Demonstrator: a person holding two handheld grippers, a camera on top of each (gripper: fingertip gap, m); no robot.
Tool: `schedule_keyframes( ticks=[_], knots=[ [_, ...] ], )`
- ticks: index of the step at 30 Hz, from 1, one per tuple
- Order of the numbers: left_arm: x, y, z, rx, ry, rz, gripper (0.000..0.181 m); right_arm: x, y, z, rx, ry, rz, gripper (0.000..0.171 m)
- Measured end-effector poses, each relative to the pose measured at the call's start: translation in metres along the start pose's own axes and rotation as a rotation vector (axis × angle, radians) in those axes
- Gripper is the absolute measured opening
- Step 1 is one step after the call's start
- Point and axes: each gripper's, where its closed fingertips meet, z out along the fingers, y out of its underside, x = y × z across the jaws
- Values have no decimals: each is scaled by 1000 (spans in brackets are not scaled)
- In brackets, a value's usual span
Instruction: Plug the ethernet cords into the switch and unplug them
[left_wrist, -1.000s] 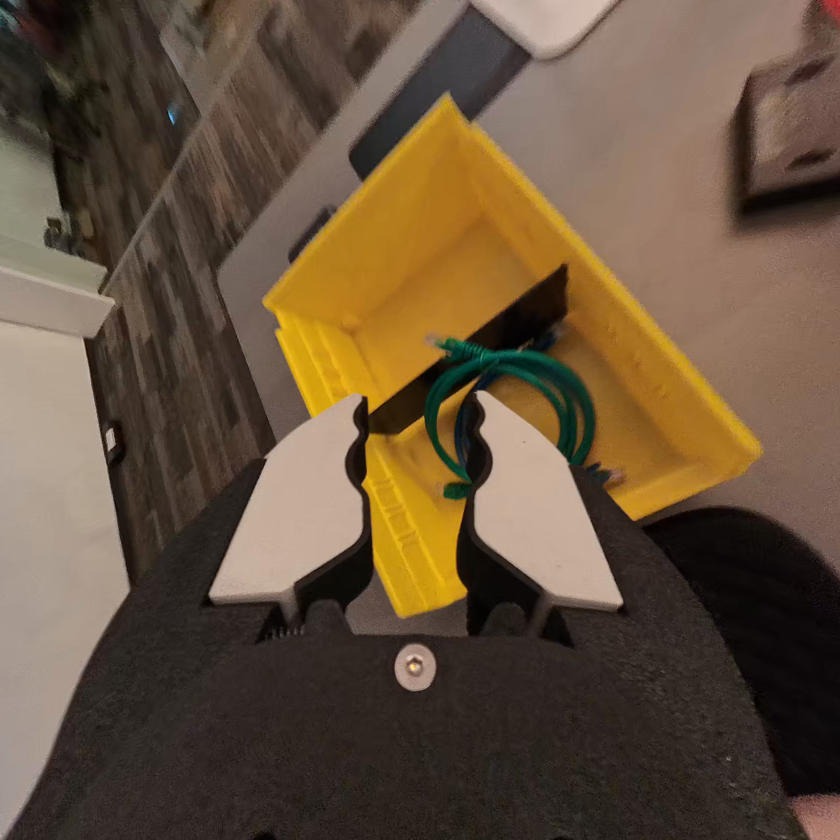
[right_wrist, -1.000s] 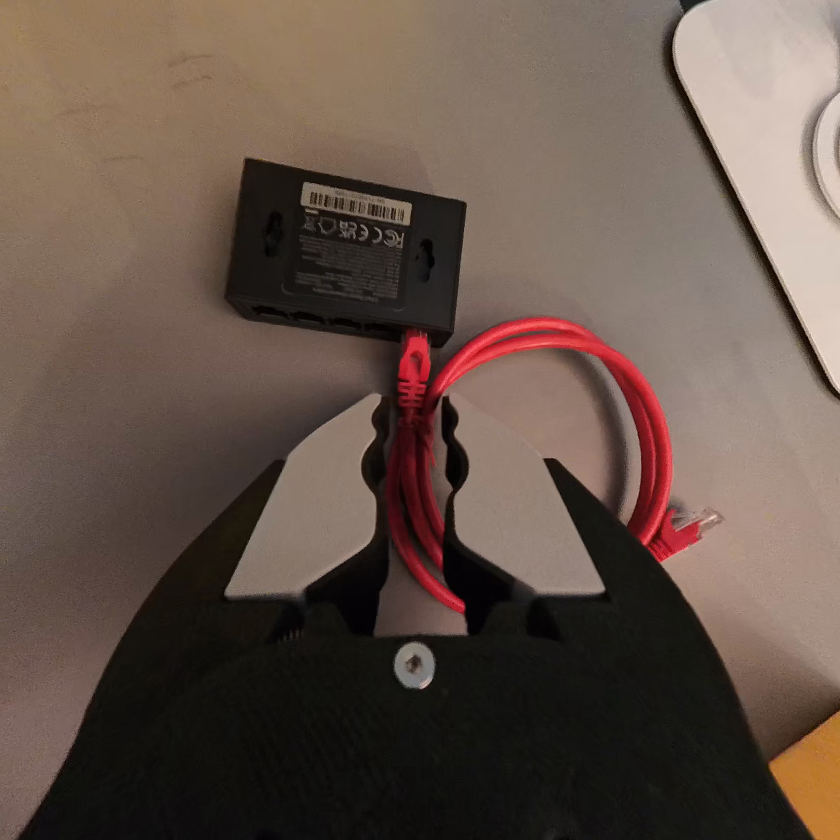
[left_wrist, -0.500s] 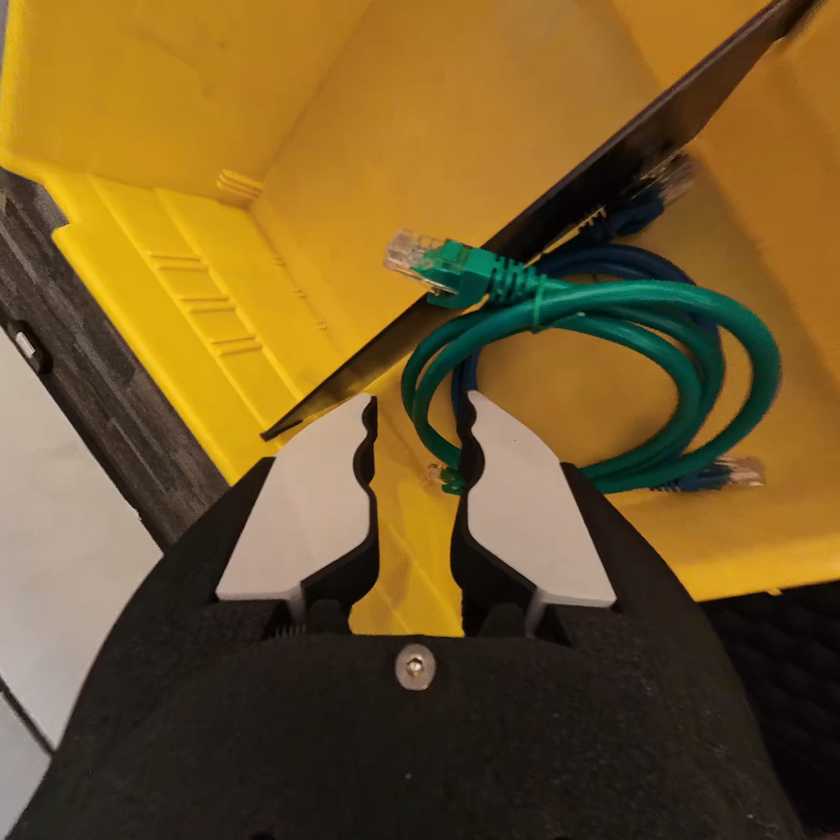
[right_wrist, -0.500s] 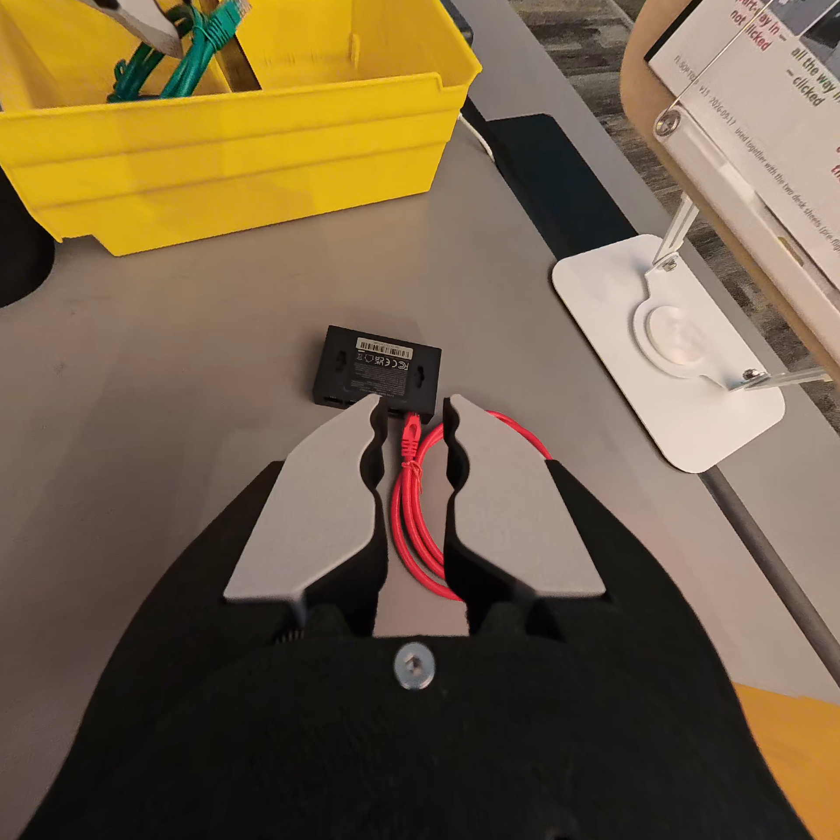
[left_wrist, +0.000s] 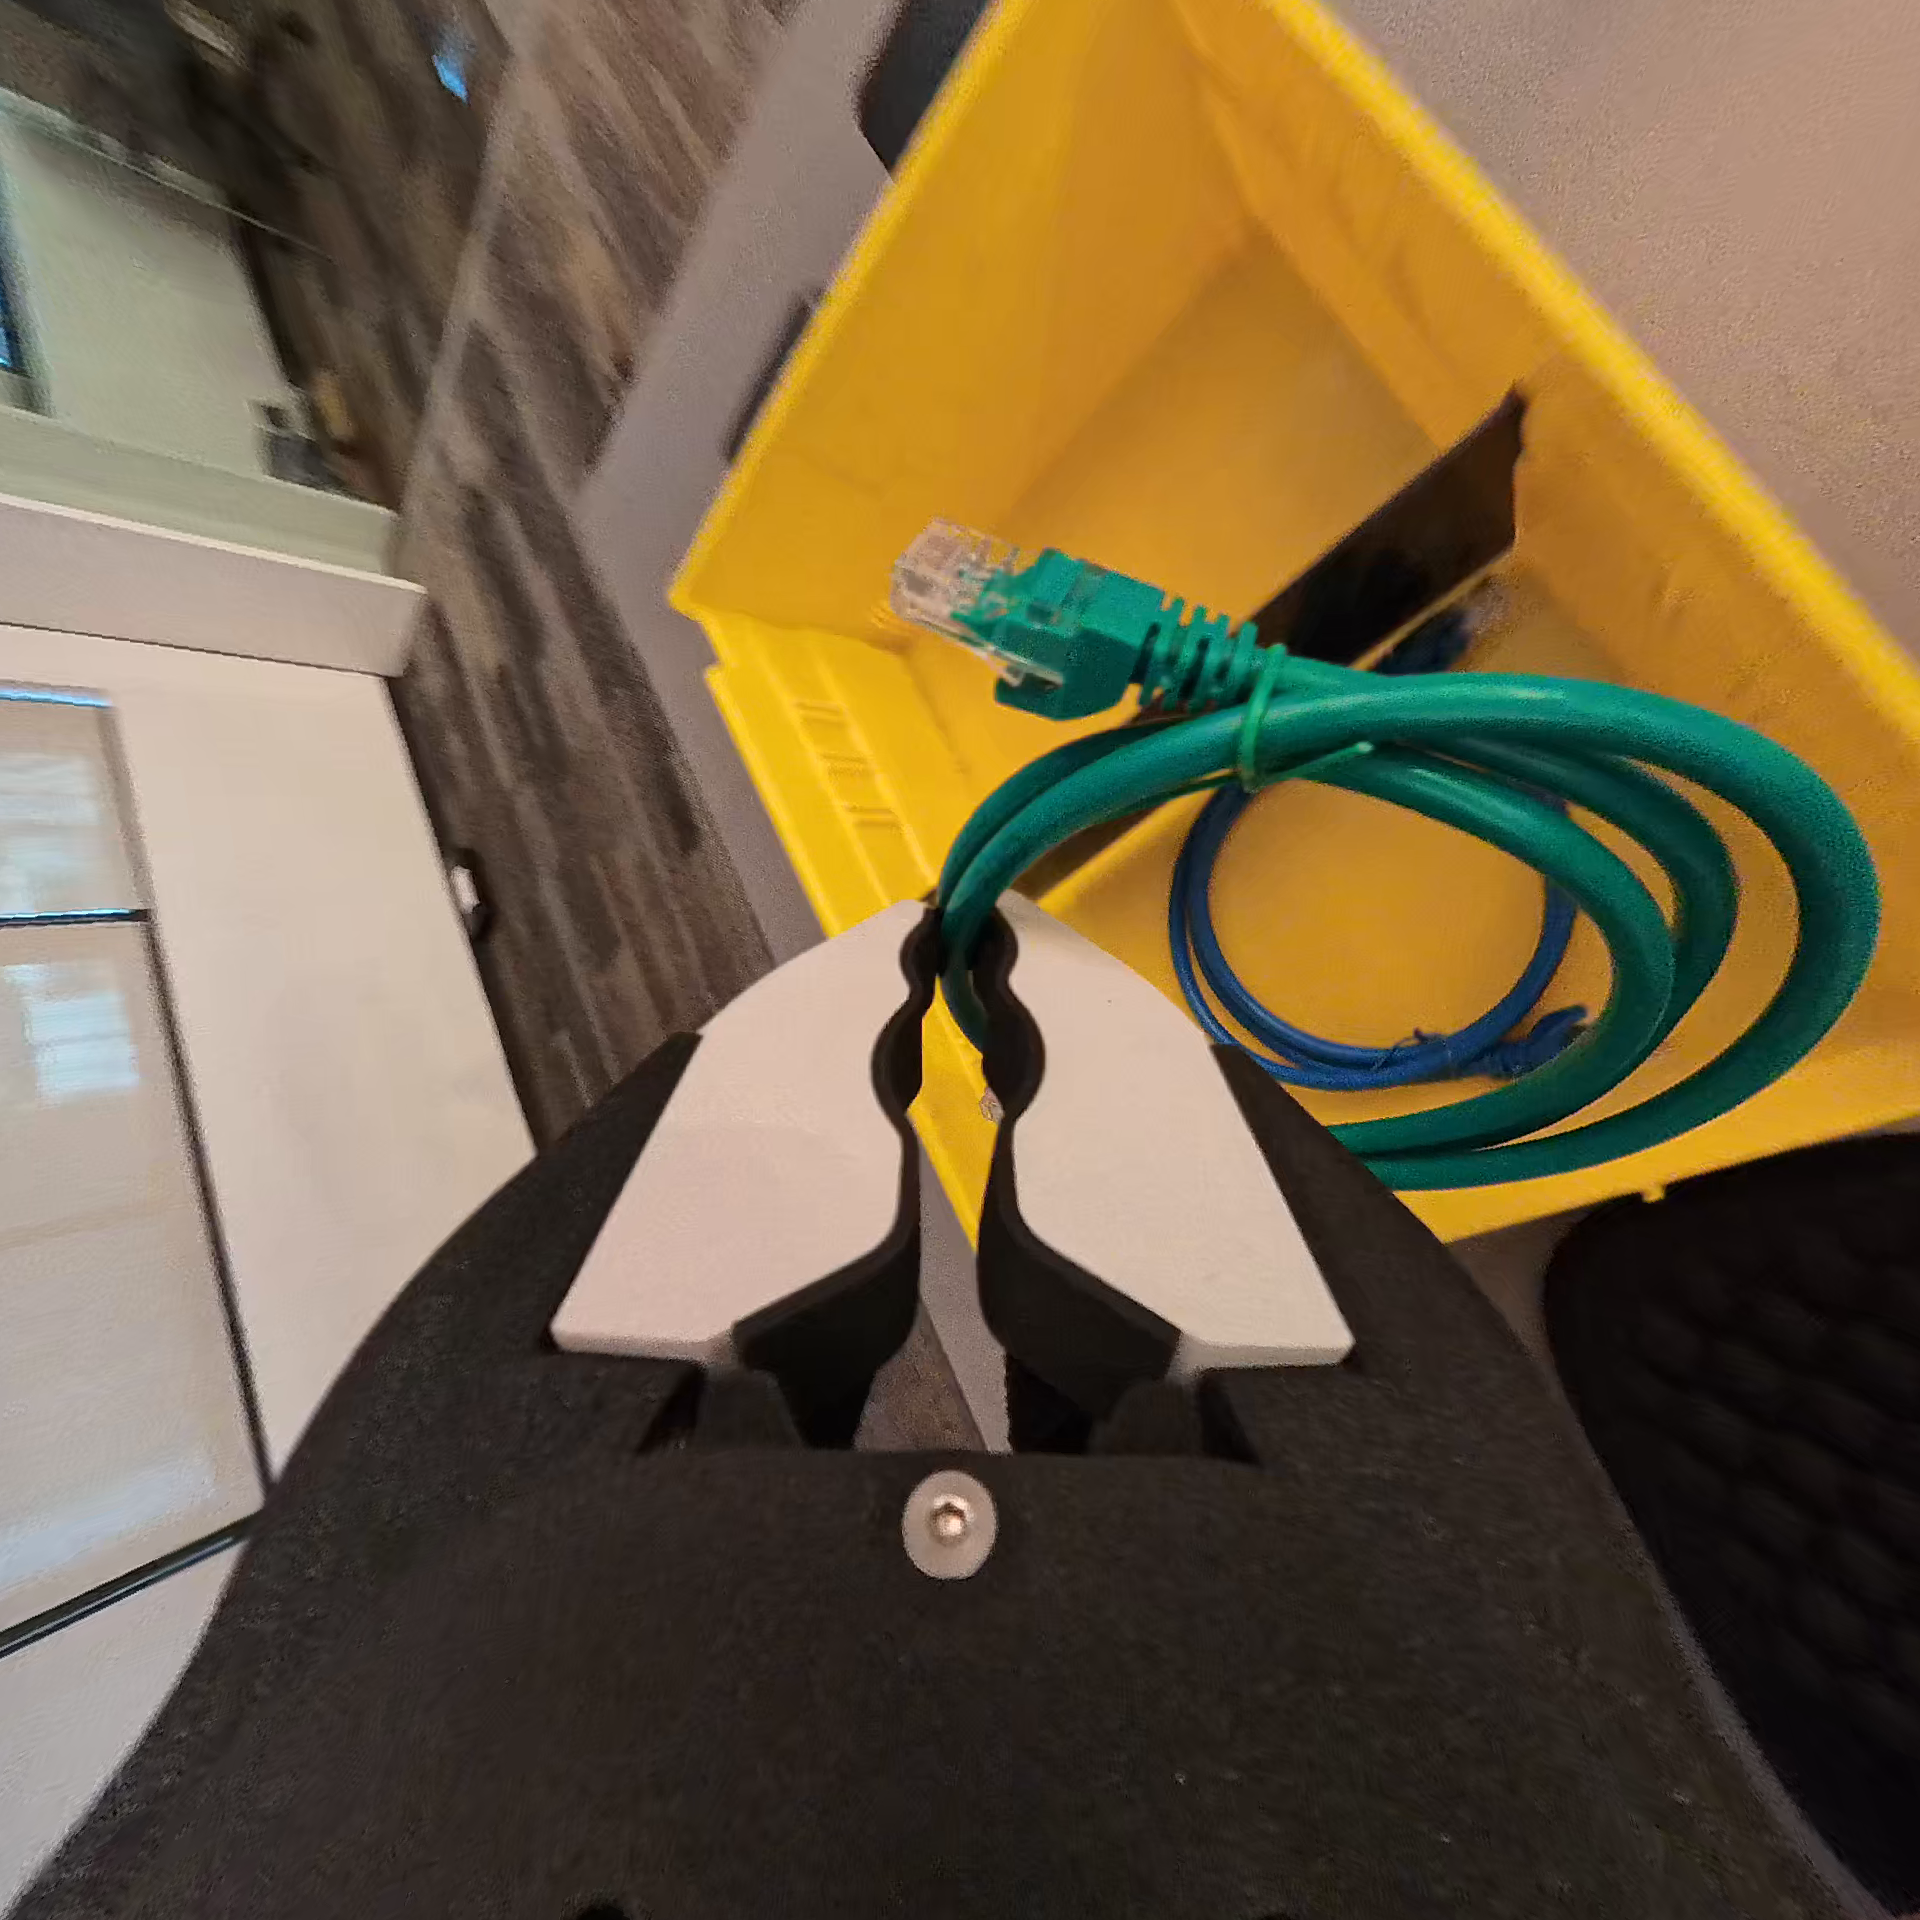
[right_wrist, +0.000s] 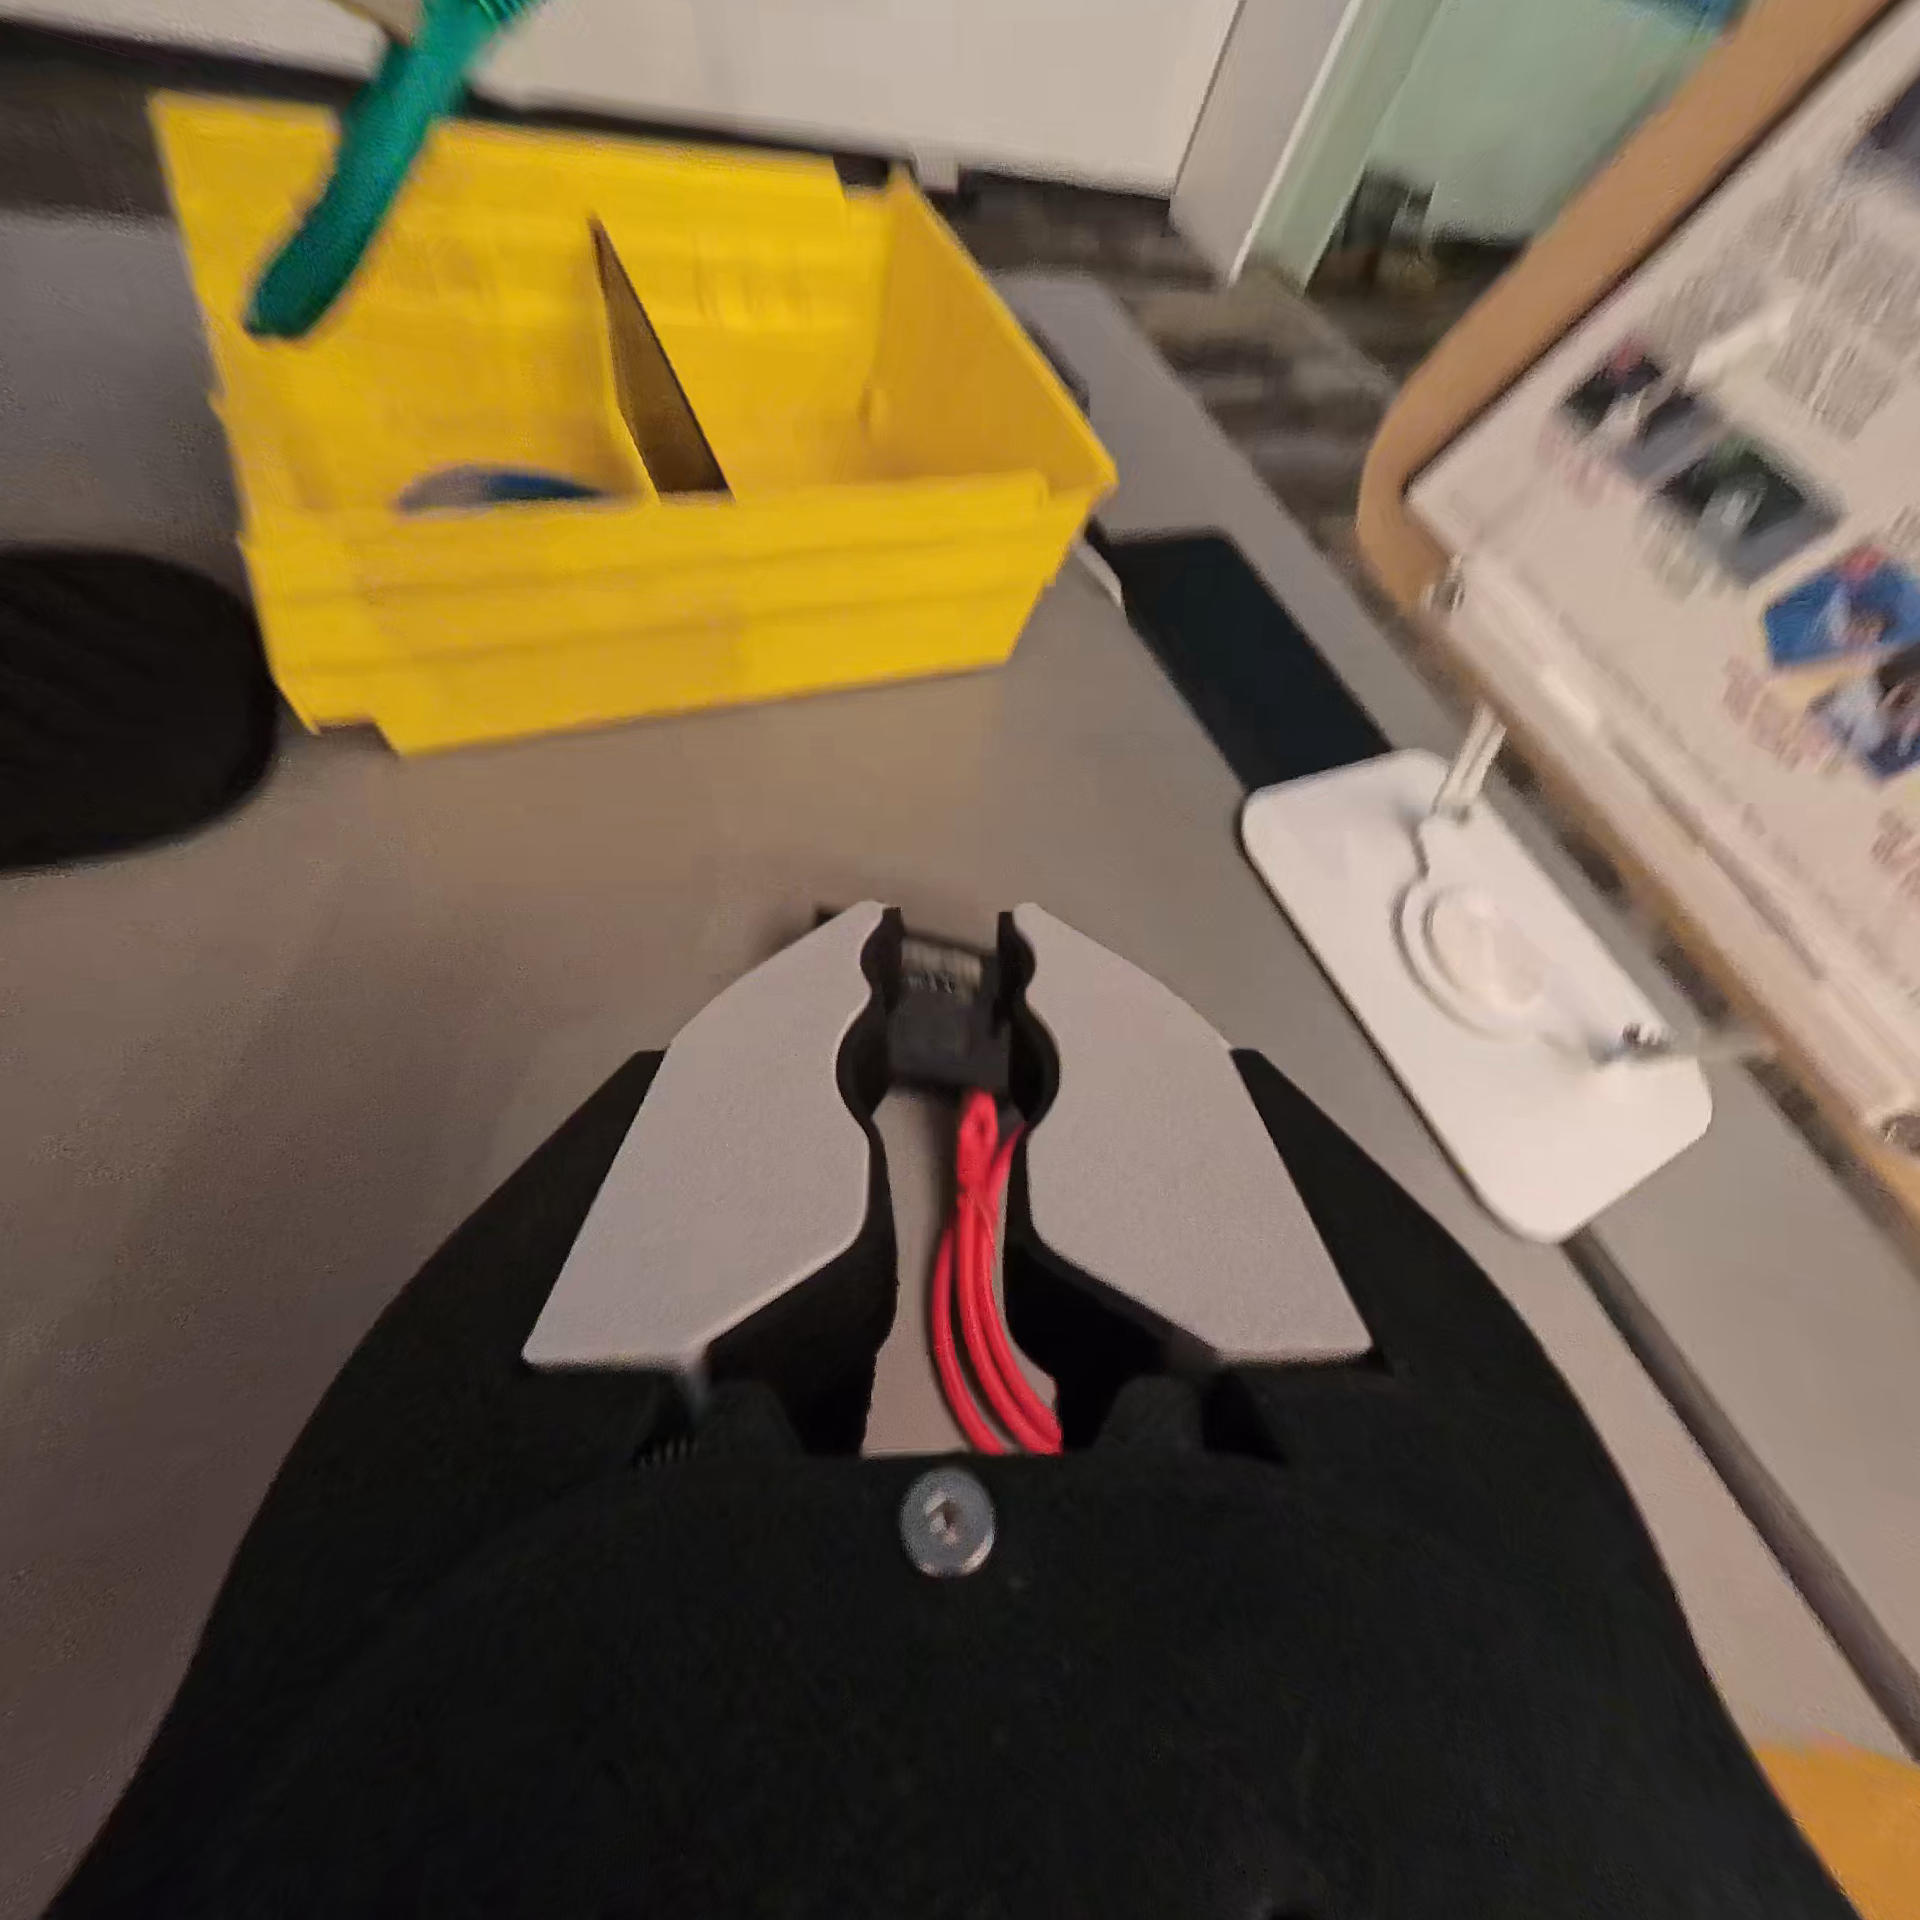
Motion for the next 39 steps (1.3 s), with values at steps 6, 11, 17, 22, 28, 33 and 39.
schedule_keyframes(
  ticks=[6, 11, 17, 22, 28, 33, 39],
  knots=[
    [25, -66, -66, 114, -130, -25, 6, -60, -92, -37, 383, 152, -151, 33],
    [81, -113, -79, 183, -72, 42, 6, -84, -109, -46, 490, 240, -150, 45],
    [103, -129, -71, 170, -47, 32, 6, -59, -80, -17, 373, 269, -44, 42],
    [108, -134, -68, 165, -51, 23, 6, -46, -66, -5, 341, 230, 17, 17],
    [114, -149, -73, 260, -26, 30, 13, -23, -55, -4, 322, 199, 47, 13],
    [115, -156, -107, 482, 149, 25, 28, 1, -39, -15, 264, -29, 105, 13],
    [89, -175, -162, 986, 163, 84, 29, -21, -43, -58, 364, -604, 289, 13]
  ],
)
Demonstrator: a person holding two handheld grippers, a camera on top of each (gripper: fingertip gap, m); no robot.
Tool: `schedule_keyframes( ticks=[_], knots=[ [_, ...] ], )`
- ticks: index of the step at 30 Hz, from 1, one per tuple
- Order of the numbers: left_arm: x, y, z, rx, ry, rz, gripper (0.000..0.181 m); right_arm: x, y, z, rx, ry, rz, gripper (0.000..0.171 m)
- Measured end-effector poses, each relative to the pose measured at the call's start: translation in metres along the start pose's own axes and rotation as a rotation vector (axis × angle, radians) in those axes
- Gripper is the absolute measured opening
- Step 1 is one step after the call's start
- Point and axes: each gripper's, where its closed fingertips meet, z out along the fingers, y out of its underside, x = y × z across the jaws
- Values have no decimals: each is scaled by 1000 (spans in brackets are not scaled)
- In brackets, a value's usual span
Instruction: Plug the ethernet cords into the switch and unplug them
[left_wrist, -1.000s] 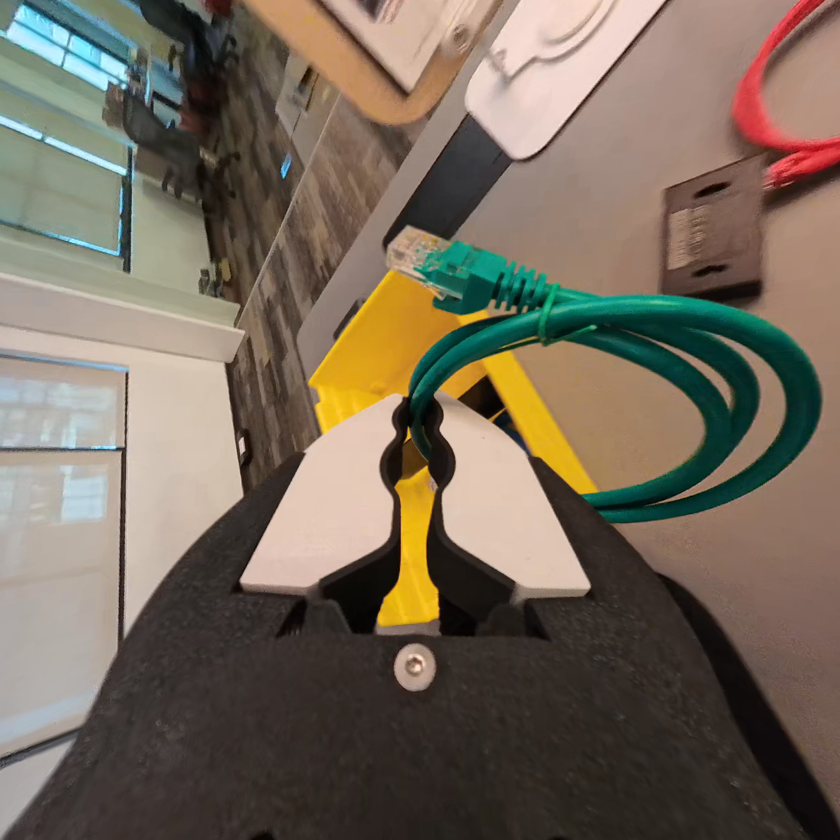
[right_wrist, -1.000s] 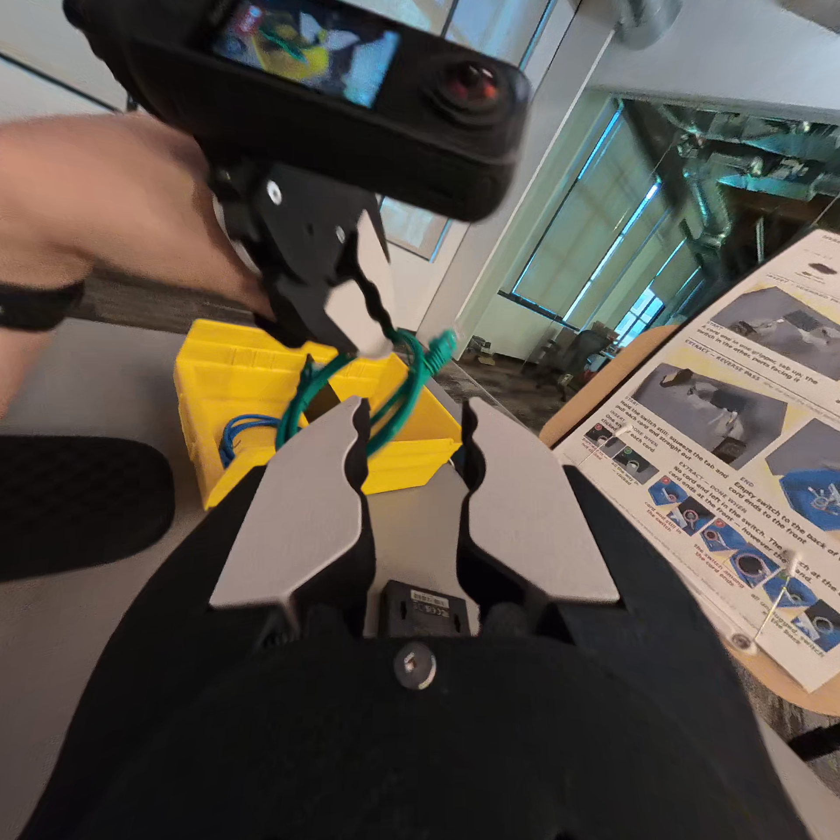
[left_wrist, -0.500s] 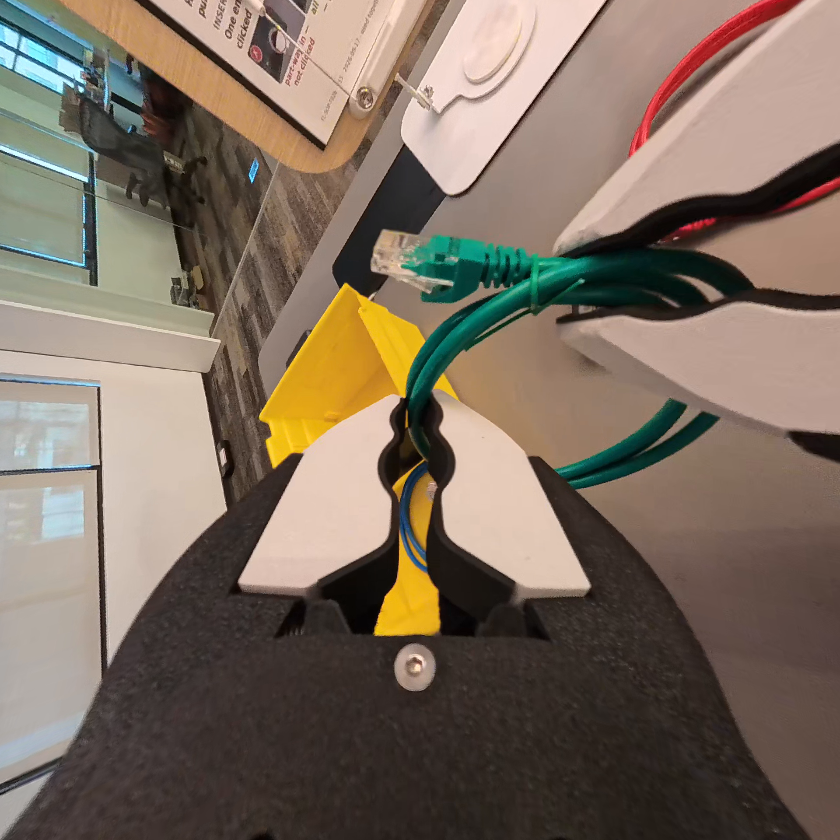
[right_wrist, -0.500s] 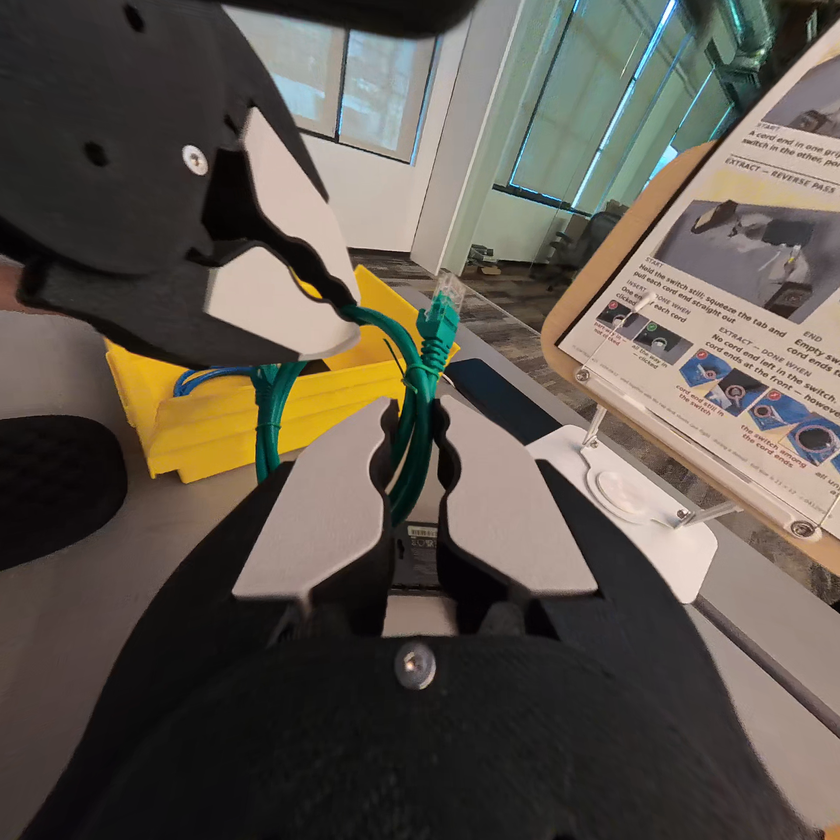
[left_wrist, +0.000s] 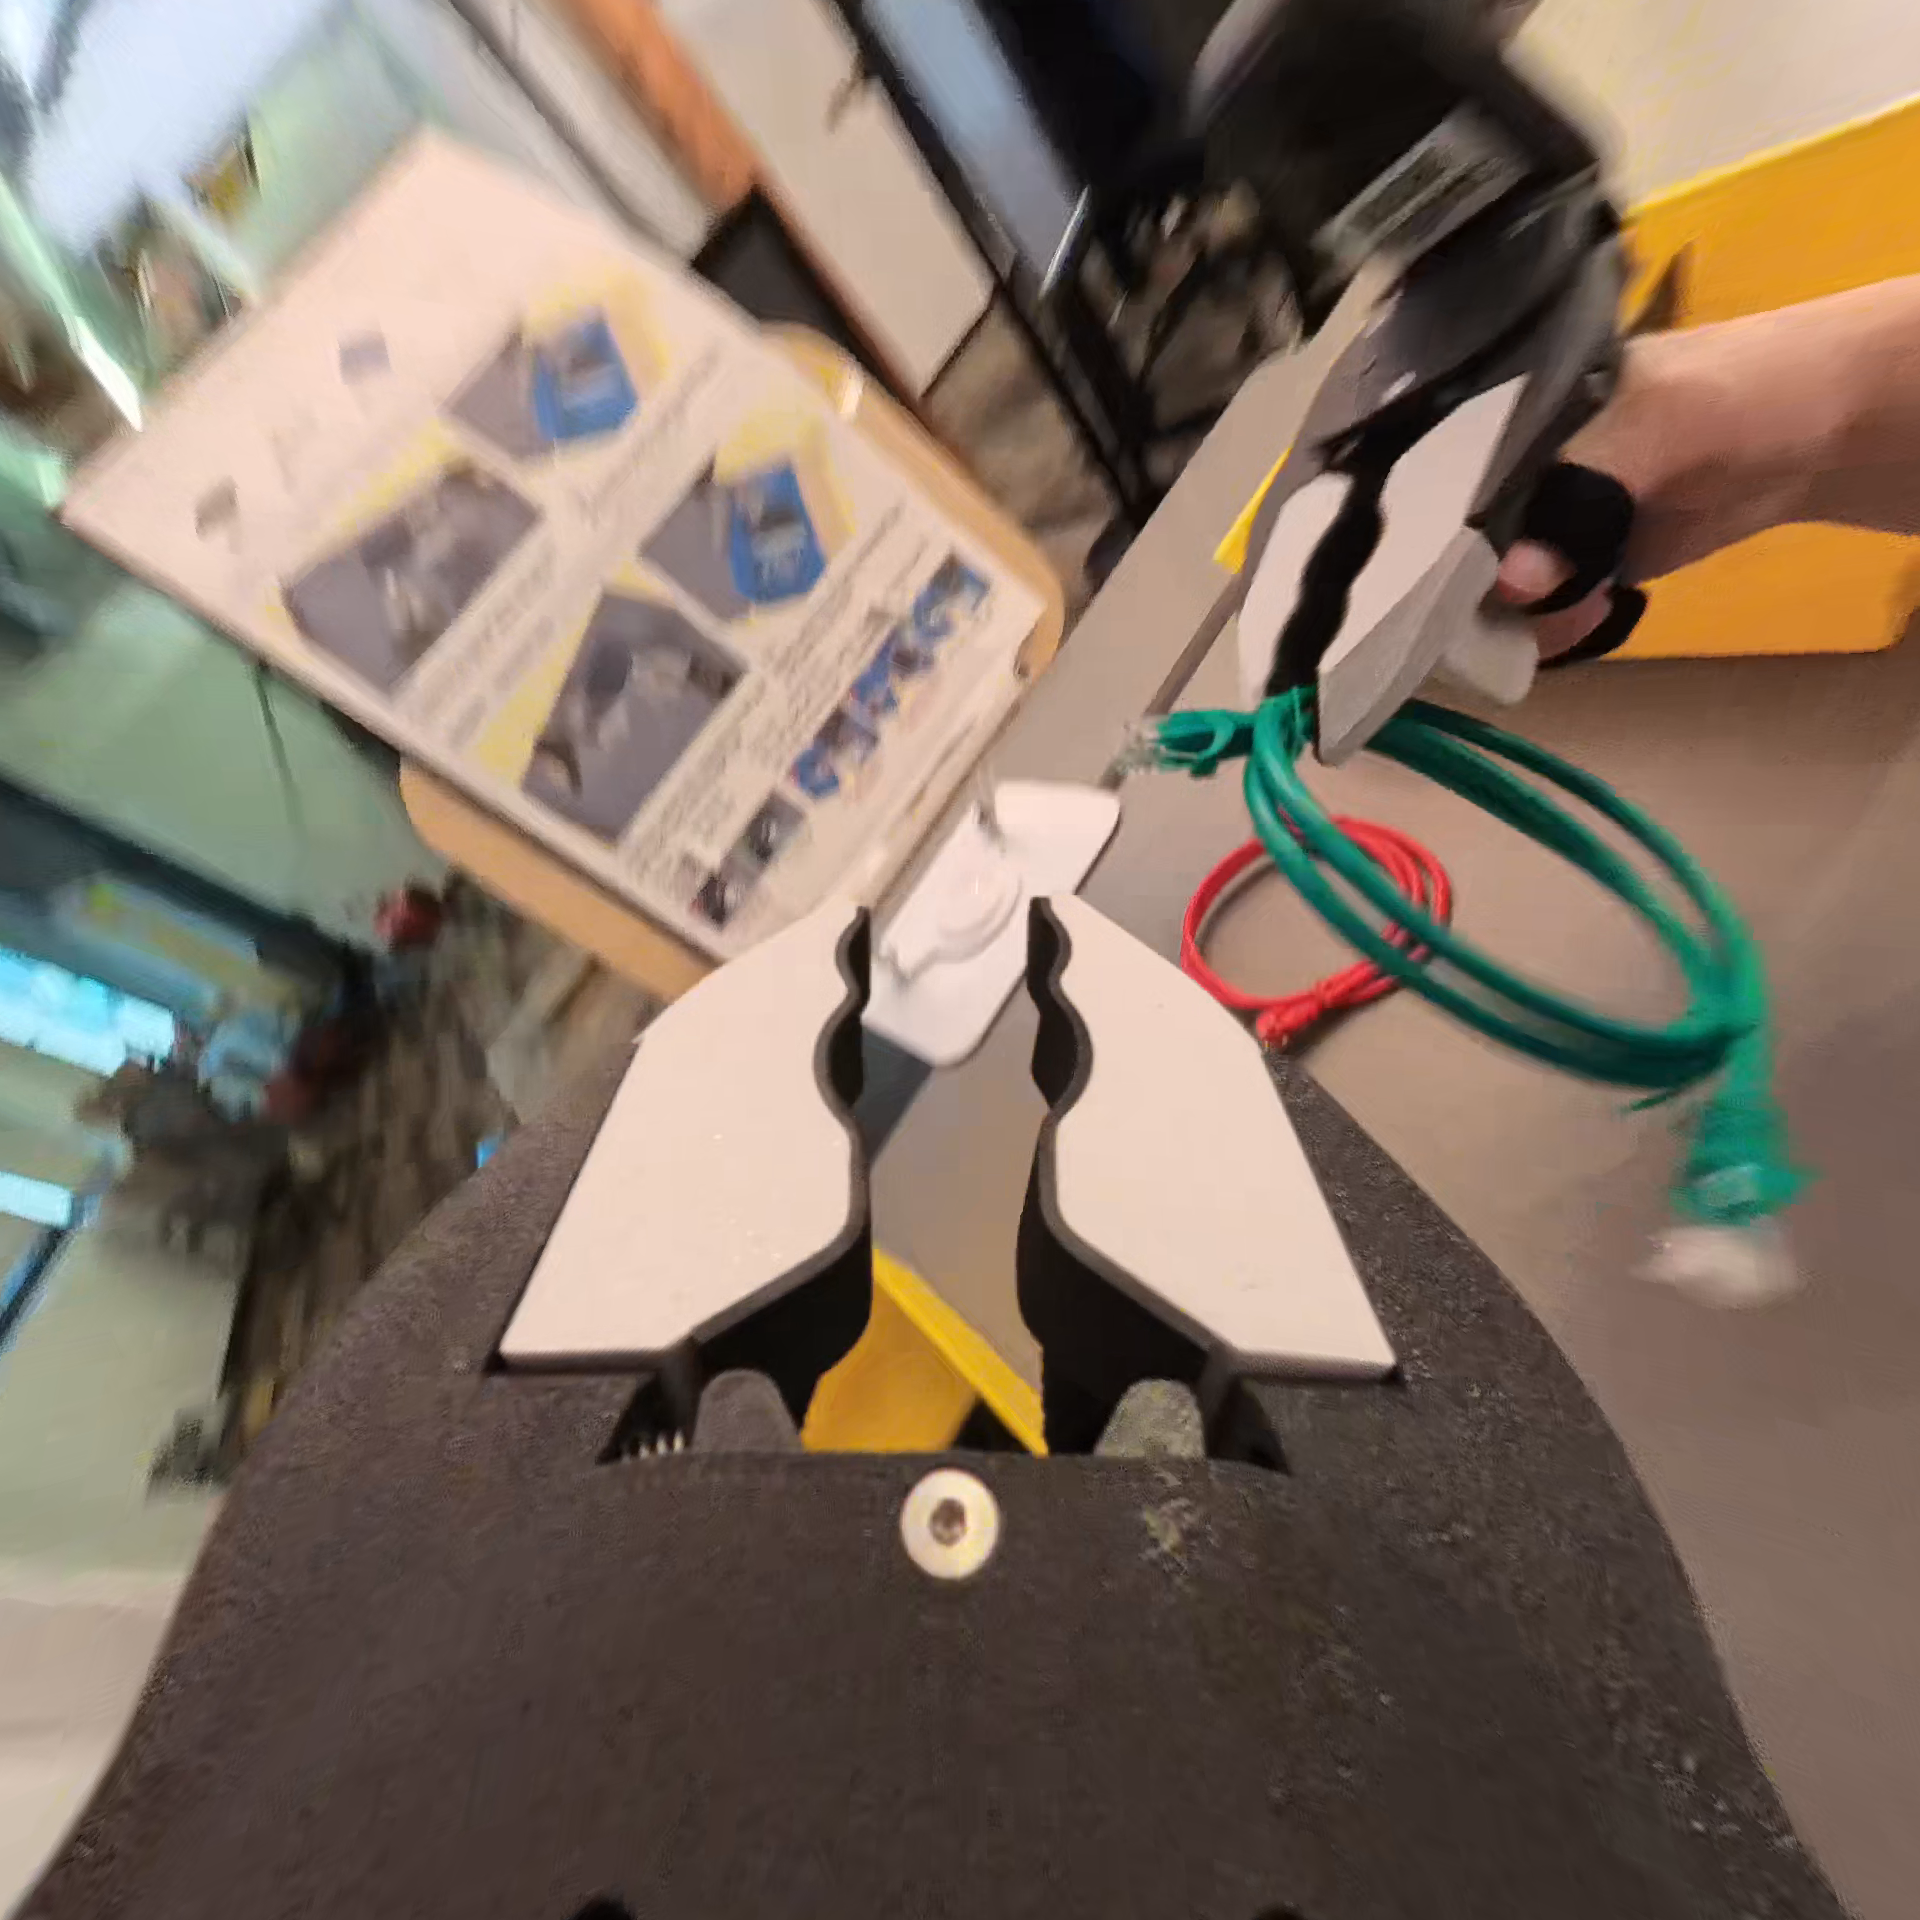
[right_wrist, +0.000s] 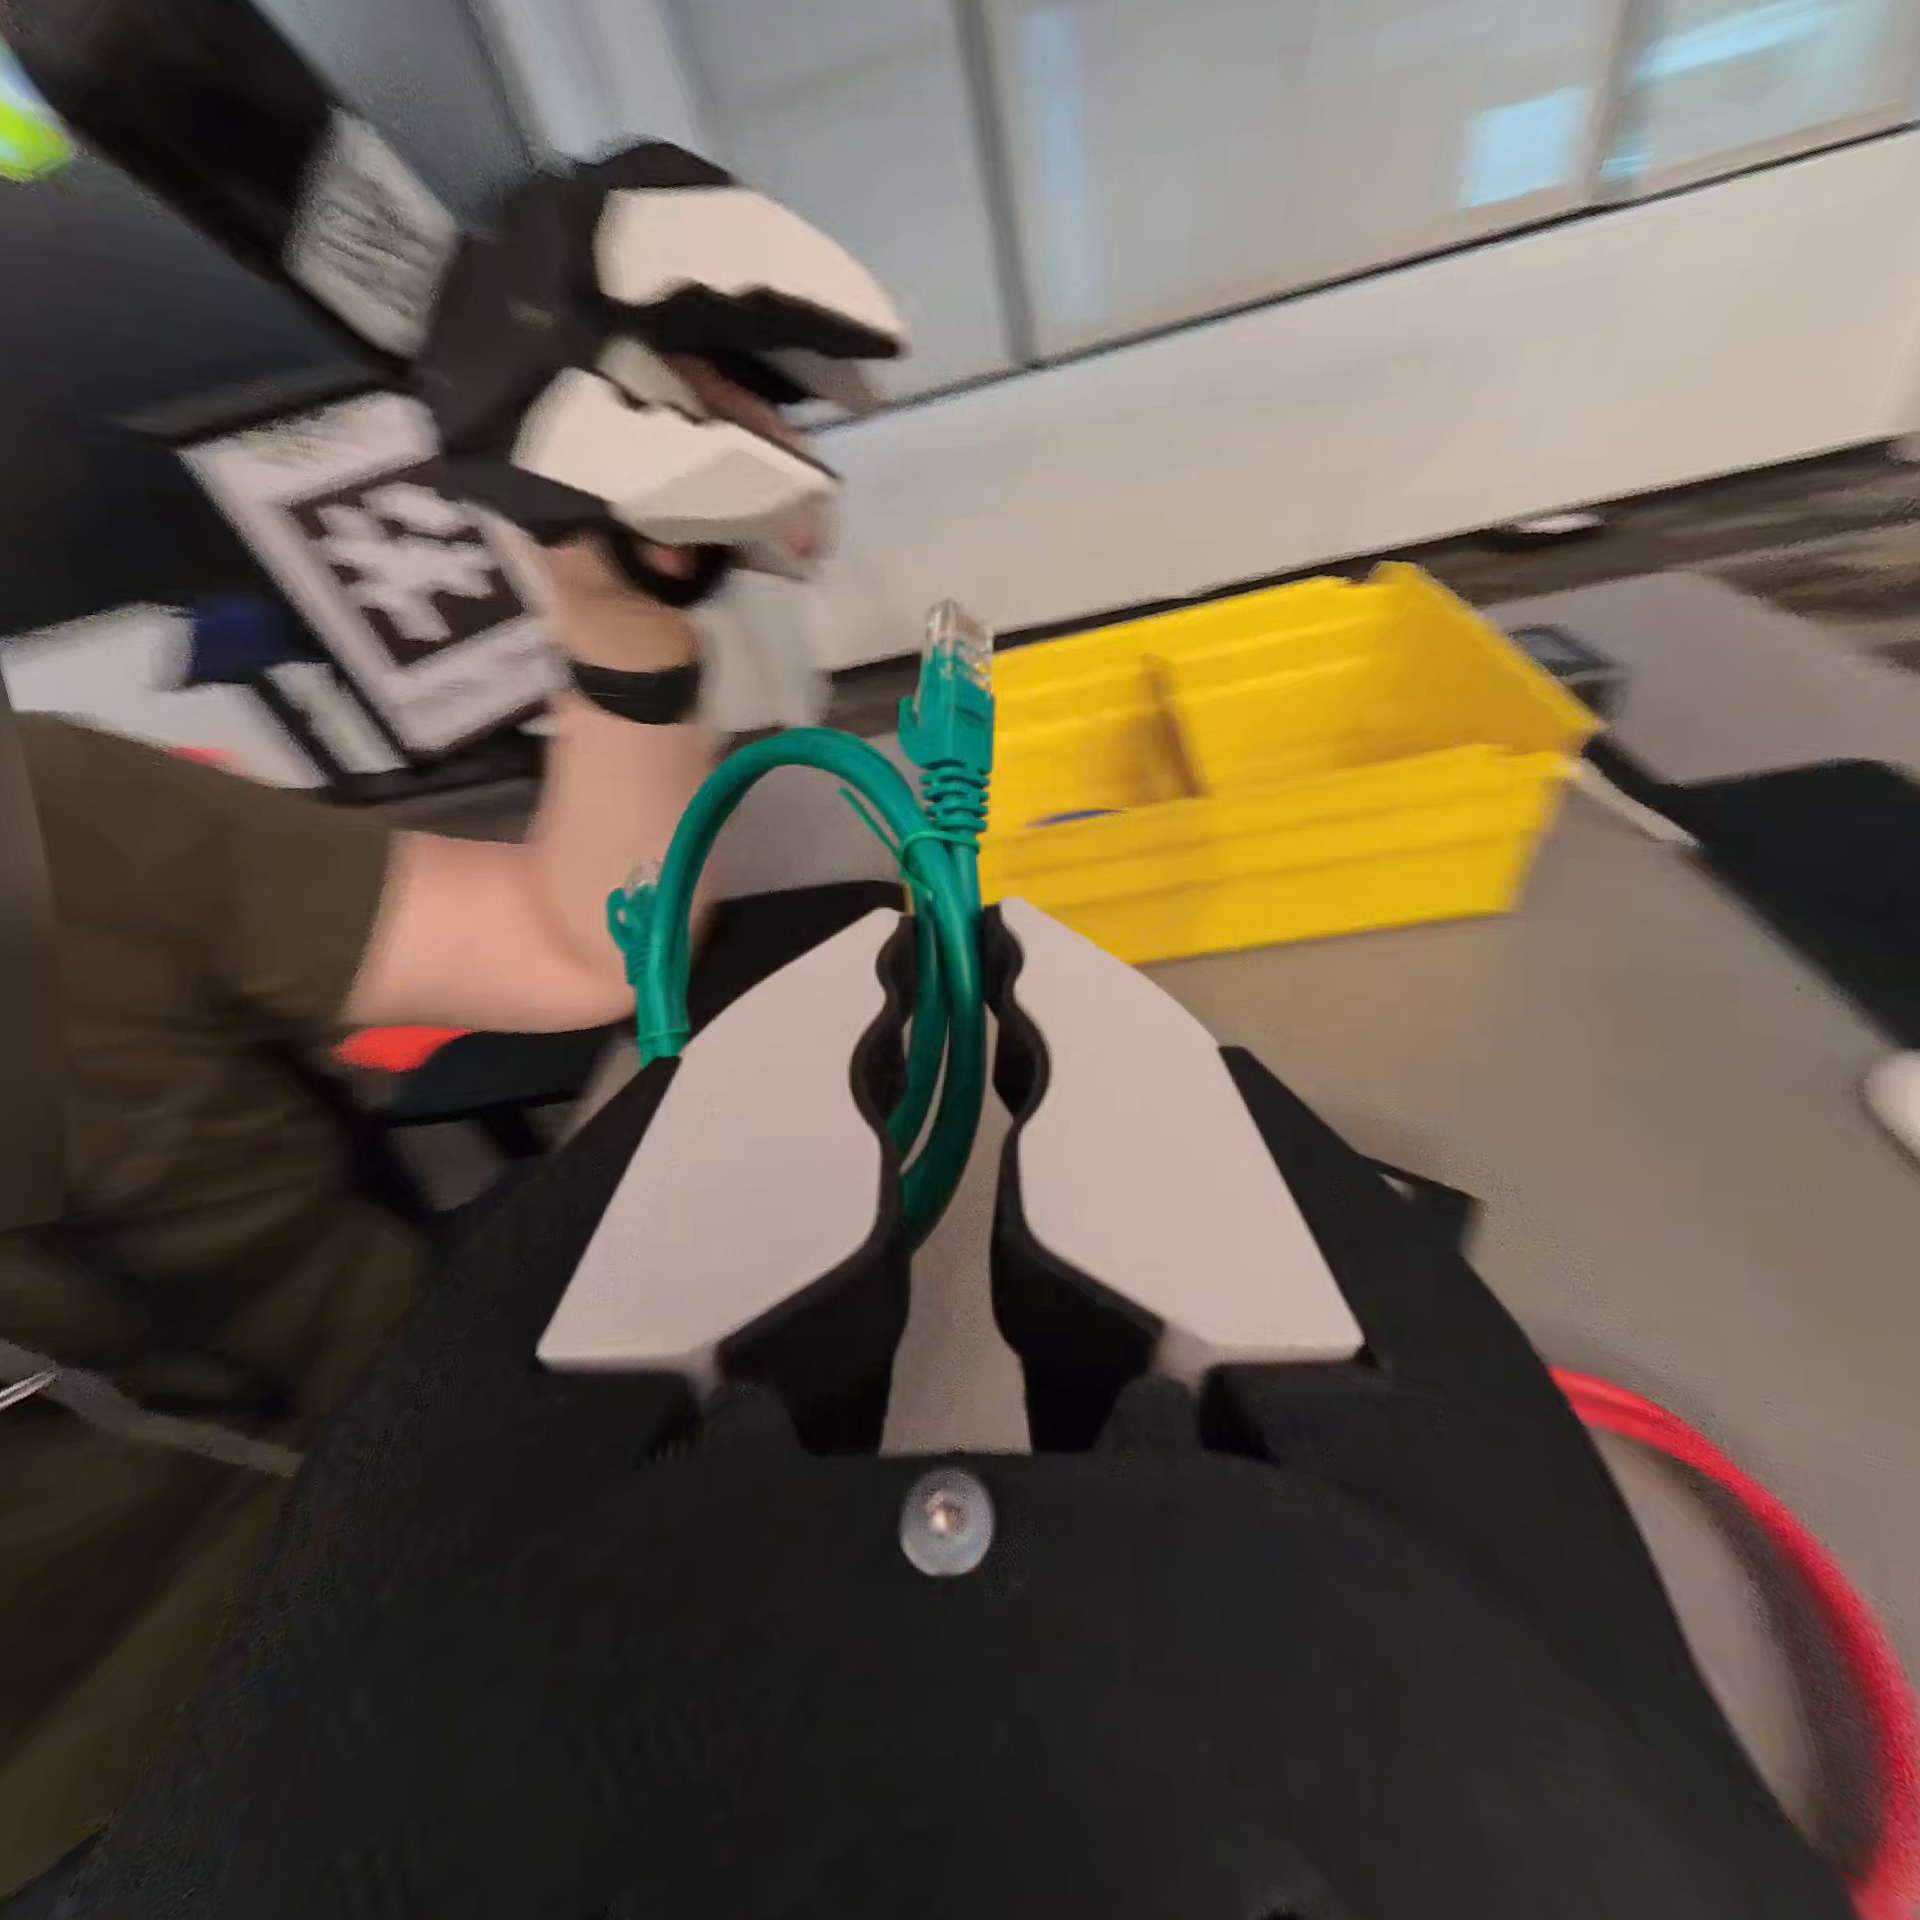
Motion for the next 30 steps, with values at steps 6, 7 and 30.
schedule_keyframes(
  ticks=[6, 7, 30],
  knots=[
    [65, -28, 10, 233, 356, 1, 42, -72, 1, 0, 19, -492, 45, 13],
    [75, -32, 9, 267, 438, -37, 42, -77, 1, 2, 20, -520, 45, 13],
    [131, -66, -20, 593, 816, -63, 17, -122, 0, 4, 121, -1026, 311, 13]
  ],
)
